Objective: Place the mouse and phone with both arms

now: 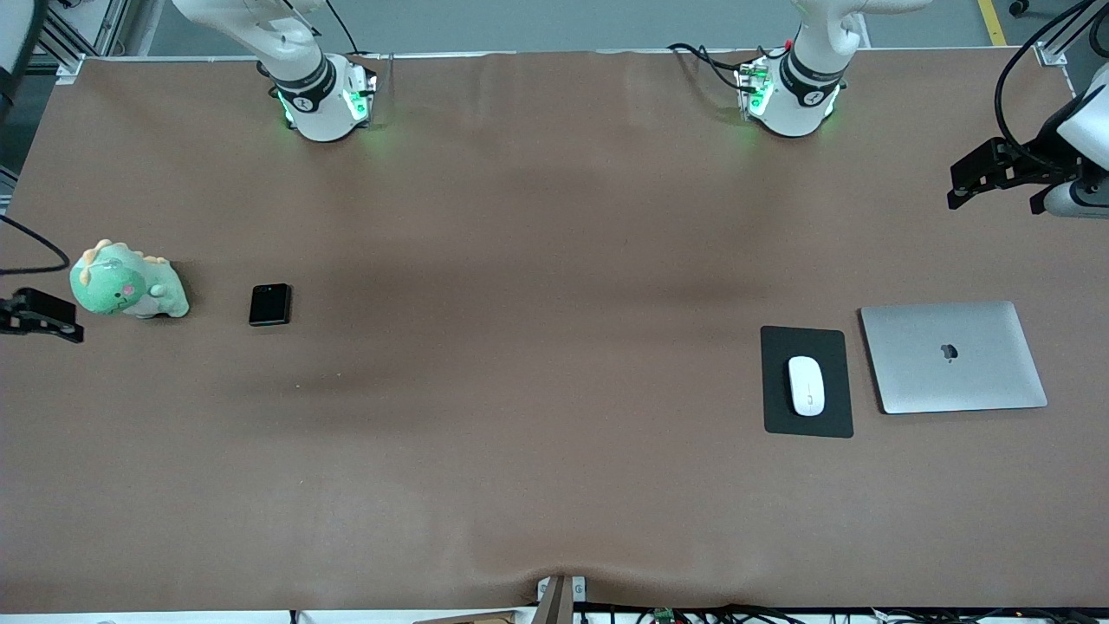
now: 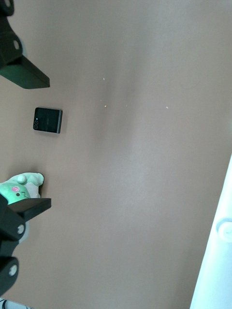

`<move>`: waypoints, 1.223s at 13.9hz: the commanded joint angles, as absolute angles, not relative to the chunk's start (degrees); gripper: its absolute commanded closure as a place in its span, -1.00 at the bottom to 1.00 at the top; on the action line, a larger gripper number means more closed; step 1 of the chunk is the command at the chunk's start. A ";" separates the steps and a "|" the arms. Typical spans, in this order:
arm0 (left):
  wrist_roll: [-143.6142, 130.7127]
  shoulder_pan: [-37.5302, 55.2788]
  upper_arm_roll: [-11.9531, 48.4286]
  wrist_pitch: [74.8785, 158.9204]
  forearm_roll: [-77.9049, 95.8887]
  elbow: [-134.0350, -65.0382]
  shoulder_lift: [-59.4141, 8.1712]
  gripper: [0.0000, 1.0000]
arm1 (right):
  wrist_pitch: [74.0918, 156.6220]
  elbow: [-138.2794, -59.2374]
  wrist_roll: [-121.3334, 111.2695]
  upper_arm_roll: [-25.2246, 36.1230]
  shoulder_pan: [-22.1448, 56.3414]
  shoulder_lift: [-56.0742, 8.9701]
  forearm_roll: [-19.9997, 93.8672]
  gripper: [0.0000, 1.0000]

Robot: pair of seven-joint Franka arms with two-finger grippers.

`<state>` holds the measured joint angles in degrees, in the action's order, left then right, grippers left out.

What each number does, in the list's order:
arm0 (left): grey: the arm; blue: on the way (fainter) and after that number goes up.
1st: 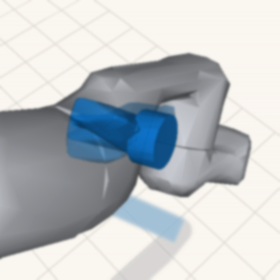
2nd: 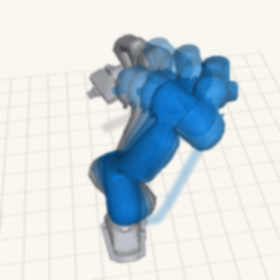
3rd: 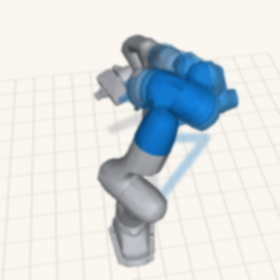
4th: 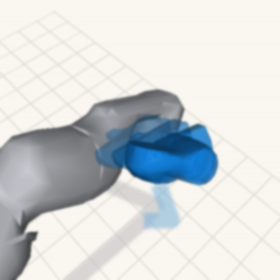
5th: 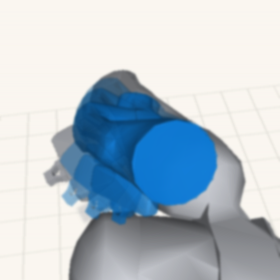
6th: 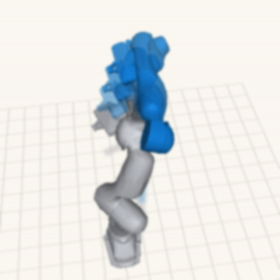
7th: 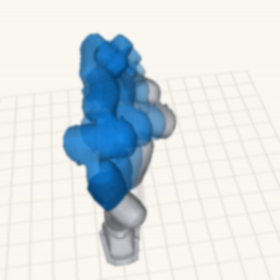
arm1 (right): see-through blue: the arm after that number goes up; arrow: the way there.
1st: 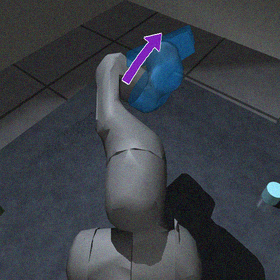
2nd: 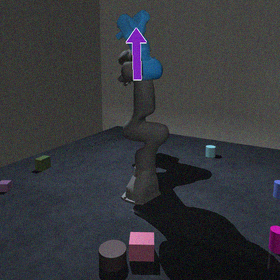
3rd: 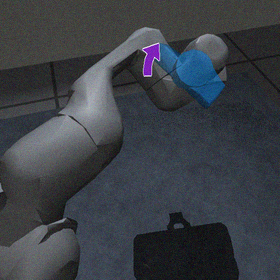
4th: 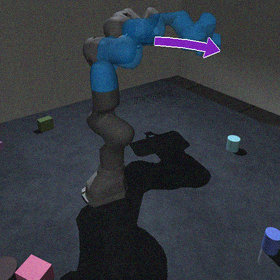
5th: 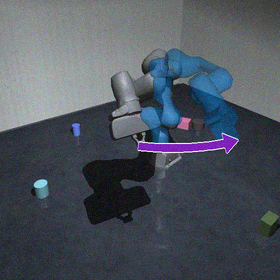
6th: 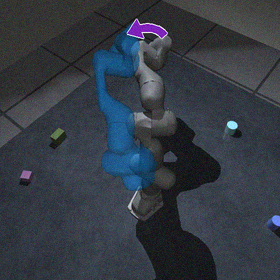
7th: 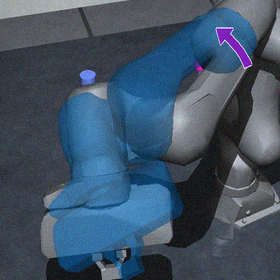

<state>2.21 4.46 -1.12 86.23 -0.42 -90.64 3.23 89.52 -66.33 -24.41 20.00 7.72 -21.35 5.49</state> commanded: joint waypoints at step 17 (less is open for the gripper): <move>2.81 4.13 -1.14 86.31 0.00 -90.79 2.81 -1.00 | 81.04 -89.91 -13.89 5.01 0.79 4.22 -0.44 -1.00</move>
<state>2.26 4.36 -1.17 86.25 -0.42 -90.79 2.68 79.73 -86.92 -14.86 6.86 1.62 1.97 1.38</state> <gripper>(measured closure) 0.000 0.000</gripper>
